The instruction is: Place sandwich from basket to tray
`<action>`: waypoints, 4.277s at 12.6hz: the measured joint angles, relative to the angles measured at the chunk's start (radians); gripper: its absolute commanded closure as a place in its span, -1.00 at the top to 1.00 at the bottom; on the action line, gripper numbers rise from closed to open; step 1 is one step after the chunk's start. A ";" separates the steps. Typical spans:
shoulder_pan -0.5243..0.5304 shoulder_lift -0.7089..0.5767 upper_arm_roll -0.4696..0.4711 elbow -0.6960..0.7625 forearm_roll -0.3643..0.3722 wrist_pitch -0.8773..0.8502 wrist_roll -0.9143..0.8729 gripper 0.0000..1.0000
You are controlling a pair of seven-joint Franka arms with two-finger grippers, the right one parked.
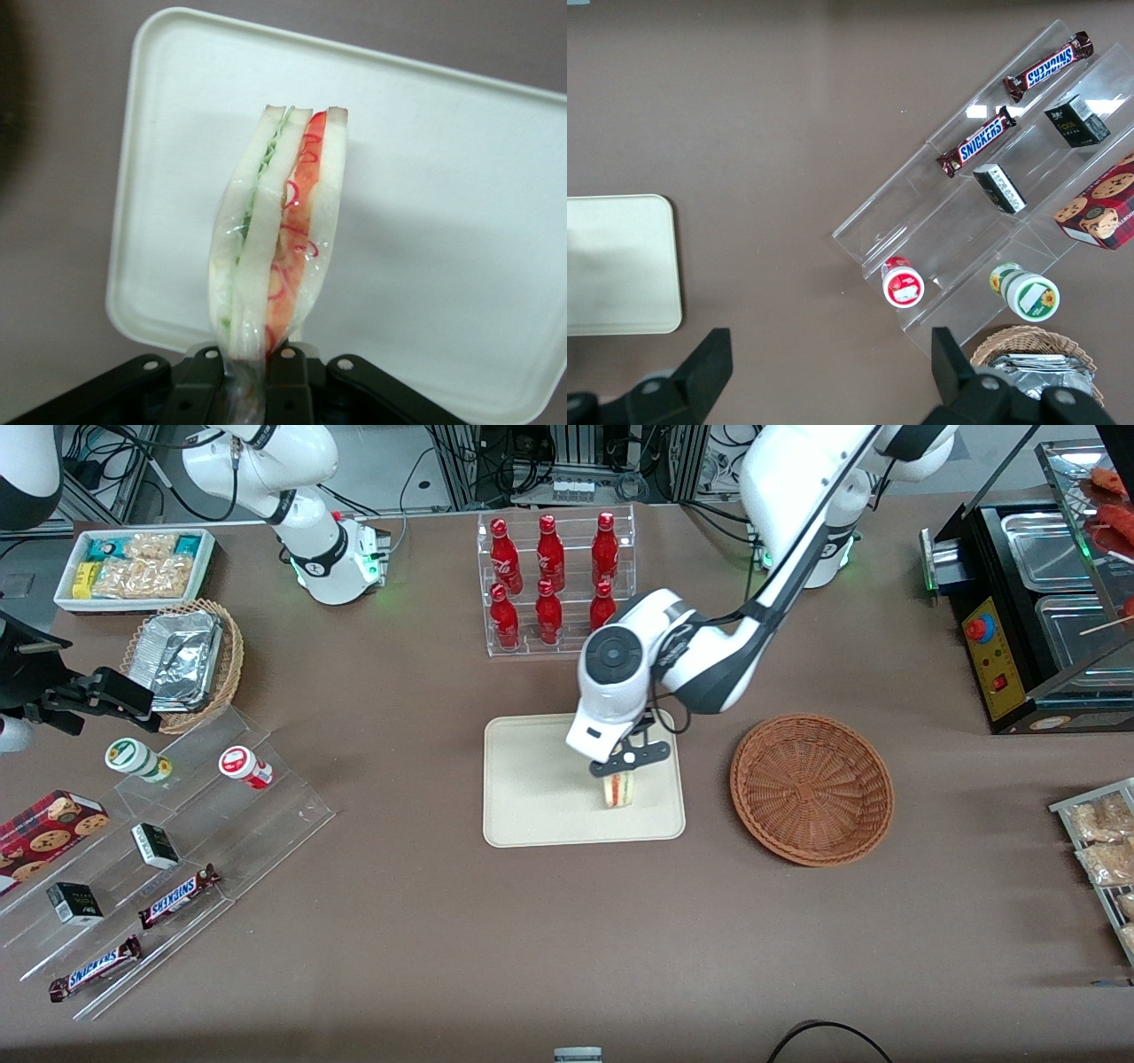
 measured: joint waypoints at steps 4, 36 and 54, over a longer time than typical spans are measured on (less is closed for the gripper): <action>-0.047 0.109 0.001 0.121 0.011 0.000 -0.062 -0.86; 0.310 -0.318 0.028 -0.024 0.049 -0.468 0.560 1.00; 0.523 -0.618 0.227 -0.017 -0.036 -0.720 1.219 1.00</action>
